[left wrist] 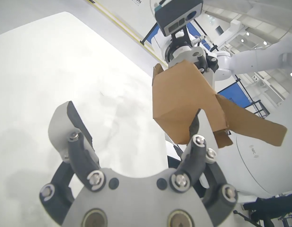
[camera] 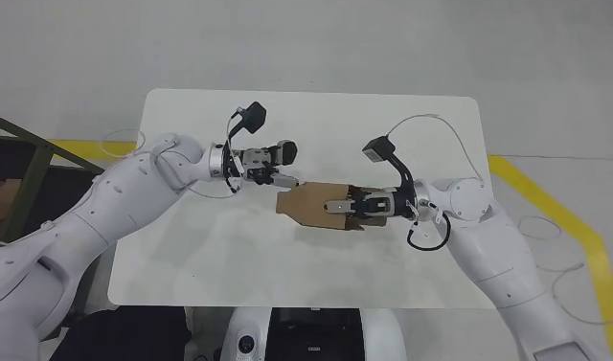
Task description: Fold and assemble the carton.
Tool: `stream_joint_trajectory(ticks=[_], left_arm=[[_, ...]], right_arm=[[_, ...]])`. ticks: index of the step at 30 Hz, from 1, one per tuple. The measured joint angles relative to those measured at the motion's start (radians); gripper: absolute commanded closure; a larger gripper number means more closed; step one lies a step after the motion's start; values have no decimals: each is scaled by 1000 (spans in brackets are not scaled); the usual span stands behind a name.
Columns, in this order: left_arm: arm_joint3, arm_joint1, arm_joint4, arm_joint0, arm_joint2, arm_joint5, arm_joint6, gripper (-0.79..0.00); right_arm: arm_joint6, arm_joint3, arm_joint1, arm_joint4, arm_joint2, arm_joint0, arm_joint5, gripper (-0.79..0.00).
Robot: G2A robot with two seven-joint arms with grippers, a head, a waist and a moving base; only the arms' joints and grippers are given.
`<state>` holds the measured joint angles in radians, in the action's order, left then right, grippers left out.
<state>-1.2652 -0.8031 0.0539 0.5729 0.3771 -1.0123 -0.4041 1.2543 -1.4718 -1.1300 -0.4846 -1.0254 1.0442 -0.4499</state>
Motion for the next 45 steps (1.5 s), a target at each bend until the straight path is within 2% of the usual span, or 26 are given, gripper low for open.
stream_joint_trajectory(ticks=[10,26,45], left_arm=[[-62,12,-54,47,61,0,-33,-785],[-75,-20,-108,66,112,0,-51,-785],[-72,-41,-135,98,166,0,-70,-785]], right_arm=[[2,-3,0,-6,4,-3,-3,0],[9,-6,-1,-8,16,-5,-6,0],[14,2,-3,-13,29,-16,-10,0]])
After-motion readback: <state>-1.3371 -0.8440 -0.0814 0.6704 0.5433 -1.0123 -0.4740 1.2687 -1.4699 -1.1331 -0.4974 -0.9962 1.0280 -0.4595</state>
